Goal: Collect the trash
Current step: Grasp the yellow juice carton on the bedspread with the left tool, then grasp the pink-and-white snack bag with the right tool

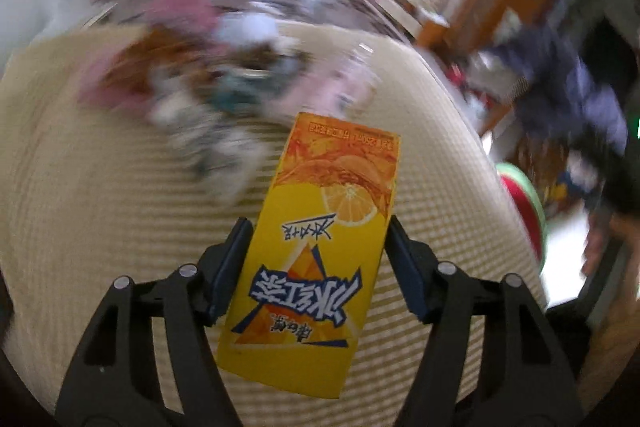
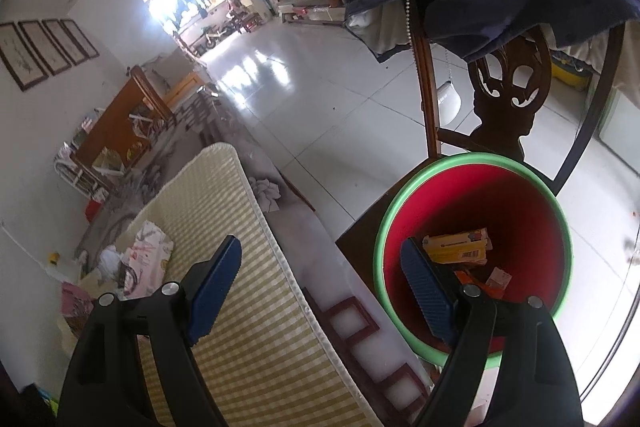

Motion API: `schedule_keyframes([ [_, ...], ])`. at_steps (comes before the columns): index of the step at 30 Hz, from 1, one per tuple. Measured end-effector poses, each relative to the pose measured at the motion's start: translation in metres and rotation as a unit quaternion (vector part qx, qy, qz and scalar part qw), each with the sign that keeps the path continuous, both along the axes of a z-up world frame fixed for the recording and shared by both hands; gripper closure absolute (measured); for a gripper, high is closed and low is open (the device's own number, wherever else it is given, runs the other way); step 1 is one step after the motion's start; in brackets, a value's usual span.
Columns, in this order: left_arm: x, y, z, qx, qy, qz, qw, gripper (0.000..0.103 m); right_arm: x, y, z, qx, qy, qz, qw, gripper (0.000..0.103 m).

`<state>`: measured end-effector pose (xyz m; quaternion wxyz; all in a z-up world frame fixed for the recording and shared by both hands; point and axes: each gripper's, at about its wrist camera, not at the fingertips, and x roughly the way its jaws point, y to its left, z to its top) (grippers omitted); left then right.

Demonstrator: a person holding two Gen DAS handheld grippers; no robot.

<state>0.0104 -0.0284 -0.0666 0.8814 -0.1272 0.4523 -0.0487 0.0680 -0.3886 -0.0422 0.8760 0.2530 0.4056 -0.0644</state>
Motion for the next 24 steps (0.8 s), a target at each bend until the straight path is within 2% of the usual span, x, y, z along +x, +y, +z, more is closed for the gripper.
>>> schedule_keyframes([
  [2,-0.008,0.019,0.002,-0.019,-0.005,0.031,0.9993,0.038,0.001,0.007,0.0,-0.009,0.004,0.009,1.0,0.024],
  [7,-0.012,0.038,0.007,-0.01,-0.028,0.057,0.9979,0.038,0.008,0.03,-0.004,-0.044,0.017,0.04,0.998,0.023],
  [10,-0.012,0.045,0.002,-0.019,-0.025,0.061,0.9977,0.038,0.016,0.055,-0.012,-0.063,0.036,0.076,0.994,0.022],
  [14,-0.011,0.059,-0.008,-0.052,-0.012,0.068,0.9963,0.038,0.028,0.093,-0.021,-0.065,0.052,0.124,0.989,0.022],
  [17,-0.012,0.064,-0.008,-0.065,-0.016,0.07,0.9953,0.038,0.046,0.123,-0.024,-0.043,0.065,0.15,0.986,0.022],
  [21,-0.015,0.068,-0.007,-0.079,-0.021,0.074,0.9939,0.038,0.081,0.166,-0.022,0.028,0.074,0.172,0.982,0.021],
  [24,-0.017,0.07,-0.004,-0.09,-0.025,0.078,0.9926,0.038,0.109,0.199,-0.022,0.045,0.086,0.182,0.979,0.019],
])
